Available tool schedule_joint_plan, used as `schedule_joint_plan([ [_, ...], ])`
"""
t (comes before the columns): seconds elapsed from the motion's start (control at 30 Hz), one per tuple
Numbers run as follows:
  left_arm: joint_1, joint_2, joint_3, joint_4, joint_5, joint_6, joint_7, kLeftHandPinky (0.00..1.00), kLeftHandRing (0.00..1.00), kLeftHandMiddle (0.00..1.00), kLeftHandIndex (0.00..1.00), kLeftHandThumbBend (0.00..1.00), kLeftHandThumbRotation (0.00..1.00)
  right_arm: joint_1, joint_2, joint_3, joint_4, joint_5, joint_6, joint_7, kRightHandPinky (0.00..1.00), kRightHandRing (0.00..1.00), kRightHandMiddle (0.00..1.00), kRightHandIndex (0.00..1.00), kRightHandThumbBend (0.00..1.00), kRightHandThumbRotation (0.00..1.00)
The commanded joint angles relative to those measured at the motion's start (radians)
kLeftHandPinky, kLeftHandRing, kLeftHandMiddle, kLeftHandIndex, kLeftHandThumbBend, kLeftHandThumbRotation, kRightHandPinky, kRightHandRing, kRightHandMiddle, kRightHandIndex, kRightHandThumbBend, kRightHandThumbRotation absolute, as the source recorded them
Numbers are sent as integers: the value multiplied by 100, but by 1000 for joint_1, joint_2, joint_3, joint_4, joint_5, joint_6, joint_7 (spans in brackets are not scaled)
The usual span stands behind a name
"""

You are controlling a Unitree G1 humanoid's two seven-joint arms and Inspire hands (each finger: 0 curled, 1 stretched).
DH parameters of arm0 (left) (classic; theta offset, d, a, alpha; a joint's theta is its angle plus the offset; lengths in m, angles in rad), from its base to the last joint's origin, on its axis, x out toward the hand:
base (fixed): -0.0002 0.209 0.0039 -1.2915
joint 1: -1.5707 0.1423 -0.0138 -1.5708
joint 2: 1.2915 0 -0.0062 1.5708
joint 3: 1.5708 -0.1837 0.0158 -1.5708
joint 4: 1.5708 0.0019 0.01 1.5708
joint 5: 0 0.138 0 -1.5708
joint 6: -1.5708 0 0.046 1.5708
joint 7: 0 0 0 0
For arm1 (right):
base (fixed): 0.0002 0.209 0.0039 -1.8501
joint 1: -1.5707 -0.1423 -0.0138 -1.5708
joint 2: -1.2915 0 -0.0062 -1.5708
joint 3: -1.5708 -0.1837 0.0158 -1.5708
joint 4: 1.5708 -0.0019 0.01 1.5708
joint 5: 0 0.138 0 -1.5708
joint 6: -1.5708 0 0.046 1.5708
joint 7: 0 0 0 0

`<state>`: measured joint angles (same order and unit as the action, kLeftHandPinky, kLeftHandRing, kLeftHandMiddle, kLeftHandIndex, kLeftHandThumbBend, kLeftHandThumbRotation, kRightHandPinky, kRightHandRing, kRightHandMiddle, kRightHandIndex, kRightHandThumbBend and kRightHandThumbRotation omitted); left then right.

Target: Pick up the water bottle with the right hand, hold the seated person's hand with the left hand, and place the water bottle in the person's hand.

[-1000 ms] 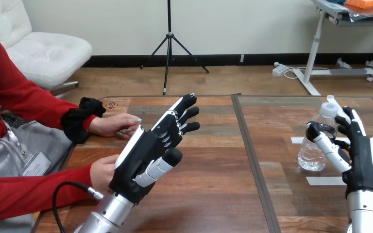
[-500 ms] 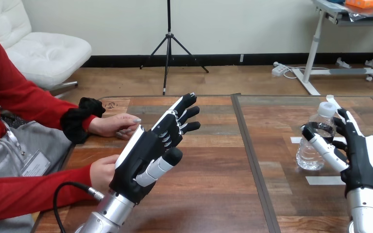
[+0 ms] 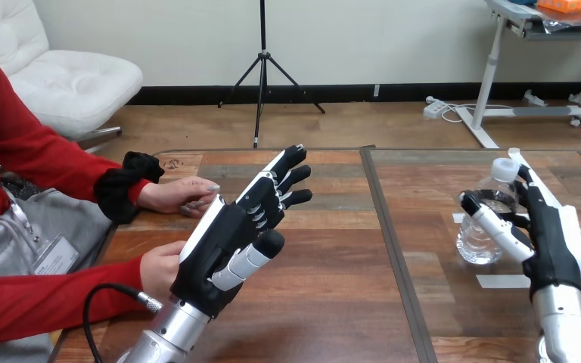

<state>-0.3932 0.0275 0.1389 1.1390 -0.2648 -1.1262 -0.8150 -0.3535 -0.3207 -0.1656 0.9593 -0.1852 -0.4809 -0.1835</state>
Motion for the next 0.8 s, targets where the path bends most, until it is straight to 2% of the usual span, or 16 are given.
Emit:
schedule_joint_plan([
  [0.0,-29,0,9,-37,-12,-18,1,87,95,97,94,100,81,-93,-20,9,5,17,-32,8,87,95,92,96,100,66],
  [0.6,-28,4,19,-49,-44,-17,-32,87,95,97,94,100,80,-123,-17,19,69,23,-46,26,88,95,93,97,100,65],
  [0.77,-30,5,23,-51,-65,-12,-59,87,95,97,94,100,80,-132,-16,26,87,16,-49,17,88,94,93,97,100,65],
])
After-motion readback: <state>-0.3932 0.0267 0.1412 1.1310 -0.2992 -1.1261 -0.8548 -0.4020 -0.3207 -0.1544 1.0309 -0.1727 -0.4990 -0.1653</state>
